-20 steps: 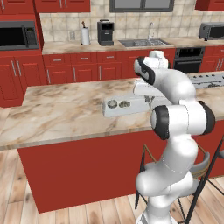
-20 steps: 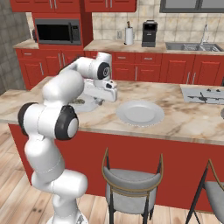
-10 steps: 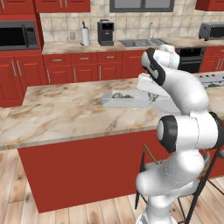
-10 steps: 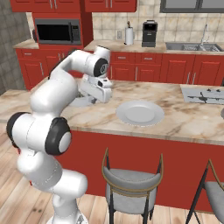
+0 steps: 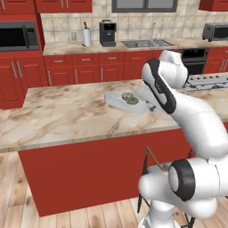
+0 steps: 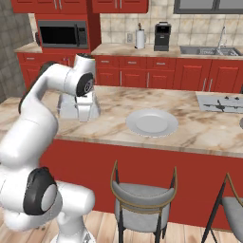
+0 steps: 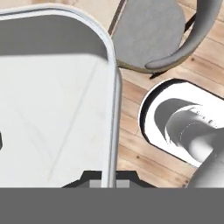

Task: Place two dumplings into each of the tupperware containers and then place the containers in the fridge.

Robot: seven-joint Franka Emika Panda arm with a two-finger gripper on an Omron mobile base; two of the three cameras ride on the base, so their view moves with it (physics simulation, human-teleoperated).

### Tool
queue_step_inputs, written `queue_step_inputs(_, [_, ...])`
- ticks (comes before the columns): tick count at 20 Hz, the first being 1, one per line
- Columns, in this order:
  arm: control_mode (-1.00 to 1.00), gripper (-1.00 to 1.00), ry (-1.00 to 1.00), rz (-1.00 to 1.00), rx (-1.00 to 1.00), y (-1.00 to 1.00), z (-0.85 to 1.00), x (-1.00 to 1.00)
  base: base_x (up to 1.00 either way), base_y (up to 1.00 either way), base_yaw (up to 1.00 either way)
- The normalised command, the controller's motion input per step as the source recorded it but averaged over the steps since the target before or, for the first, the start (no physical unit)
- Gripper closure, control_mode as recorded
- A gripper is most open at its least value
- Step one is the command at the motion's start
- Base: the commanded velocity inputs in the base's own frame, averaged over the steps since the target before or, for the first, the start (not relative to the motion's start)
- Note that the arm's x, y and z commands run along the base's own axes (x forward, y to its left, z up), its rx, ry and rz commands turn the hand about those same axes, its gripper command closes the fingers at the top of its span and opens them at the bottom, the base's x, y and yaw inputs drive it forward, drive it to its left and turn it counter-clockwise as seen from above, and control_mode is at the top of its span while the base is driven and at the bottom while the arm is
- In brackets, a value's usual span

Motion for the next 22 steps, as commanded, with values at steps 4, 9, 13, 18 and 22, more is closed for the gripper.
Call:
queue_step_inputs(4, [-1.00, 1.00, -0.17, -0.41, -0.10, 0.46, 0.05, -0.59, 0.00, 0.00, 0.00])
queue_step_inputs(9, [-1.00, 1.00, 0.05, -0.28, 0.01, -0.09, 0.17, -0.62, 0.00, 0.00, 0.00])
queue_step_inputs(13, [-1.00, 1.00, 0.01, -0.05, 0.00, 0.03, 0.13, -0.22, 0.00, 0.00, 0.00])
queue_step_inputs(18, [-1.00, 1.00, 0.09, 0.04, 0.02, -0.18, 0.10, -0.34, 0.00, 0.00, 0.00])
queue_step_inputs(22, [-1.00, 1.00, 0.01, 0.00, 0.00, -0.13, 0.00, -0.02, 0.00, 0.00, 0.00])
